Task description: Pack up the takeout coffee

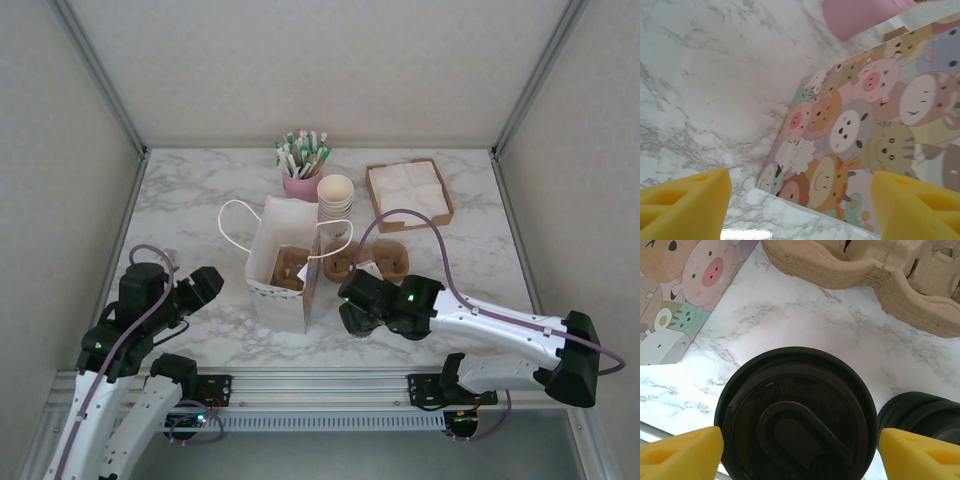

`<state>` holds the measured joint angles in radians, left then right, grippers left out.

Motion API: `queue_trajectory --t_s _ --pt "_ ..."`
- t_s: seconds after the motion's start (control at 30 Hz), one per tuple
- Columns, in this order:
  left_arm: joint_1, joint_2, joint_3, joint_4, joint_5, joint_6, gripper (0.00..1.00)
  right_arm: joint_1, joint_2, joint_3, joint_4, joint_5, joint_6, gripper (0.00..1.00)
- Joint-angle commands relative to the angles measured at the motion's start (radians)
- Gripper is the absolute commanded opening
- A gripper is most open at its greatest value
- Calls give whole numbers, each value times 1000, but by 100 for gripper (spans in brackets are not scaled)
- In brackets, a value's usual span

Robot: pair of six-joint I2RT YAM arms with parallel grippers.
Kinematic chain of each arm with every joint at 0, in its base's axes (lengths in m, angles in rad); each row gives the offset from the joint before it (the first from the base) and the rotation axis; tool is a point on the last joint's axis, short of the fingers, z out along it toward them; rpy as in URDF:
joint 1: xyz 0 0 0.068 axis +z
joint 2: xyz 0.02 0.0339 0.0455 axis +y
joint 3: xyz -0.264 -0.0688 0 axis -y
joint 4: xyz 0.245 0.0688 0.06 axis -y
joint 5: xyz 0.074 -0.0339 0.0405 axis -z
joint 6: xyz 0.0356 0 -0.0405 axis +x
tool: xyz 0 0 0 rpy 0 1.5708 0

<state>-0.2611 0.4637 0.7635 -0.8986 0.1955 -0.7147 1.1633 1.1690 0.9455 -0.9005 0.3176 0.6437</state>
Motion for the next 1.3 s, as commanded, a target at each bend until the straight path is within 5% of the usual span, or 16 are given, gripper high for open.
queue_trajectory --t_s 0.0,0.17,0.43,0.77,1.27 --pt "-8 -4 -53 33 -7 -22 66 9 11 -14 -11 24 22 82" --pt "-8 18 -158 105 46 -43 57 10 15 -17 -20 33 30 81" --pt "-19 30 -278 190 67 -73 56 9 20 -30 -10 11 33 84" --pt "-38 42 -321 221 45 -88 54 10 -1 -6 -46 8 45 78" --pt "-40 50 -320 221 30 -95 55 12 -19 8 -12 -33 45 85"
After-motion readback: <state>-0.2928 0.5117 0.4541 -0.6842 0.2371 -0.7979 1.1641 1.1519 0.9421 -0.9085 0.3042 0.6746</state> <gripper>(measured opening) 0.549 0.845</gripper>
